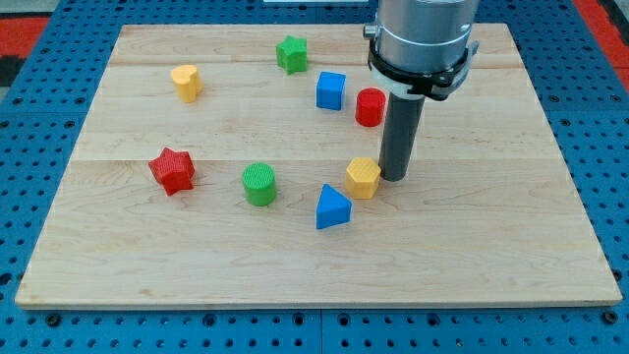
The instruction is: Push the yellow hexagon to the yellow heart
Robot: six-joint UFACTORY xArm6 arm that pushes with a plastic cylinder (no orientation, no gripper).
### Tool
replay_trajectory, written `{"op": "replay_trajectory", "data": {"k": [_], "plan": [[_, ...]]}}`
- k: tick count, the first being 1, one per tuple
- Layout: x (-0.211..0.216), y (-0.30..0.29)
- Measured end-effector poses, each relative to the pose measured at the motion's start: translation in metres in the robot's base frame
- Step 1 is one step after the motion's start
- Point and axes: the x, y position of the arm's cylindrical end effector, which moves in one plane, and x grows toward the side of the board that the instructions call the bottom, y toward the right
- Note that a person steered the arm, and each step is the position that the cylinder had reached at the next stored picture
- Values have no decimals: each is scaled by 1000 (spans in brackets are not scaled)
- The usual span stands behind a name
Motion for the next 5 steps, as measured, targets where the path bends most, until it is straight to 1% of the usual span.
{"op": "replay_trajectory", "data": {"k": [1, 3, 4, 5], "plan": [[0, 7], [14, 7], [38, 6], [38, -2]]}}
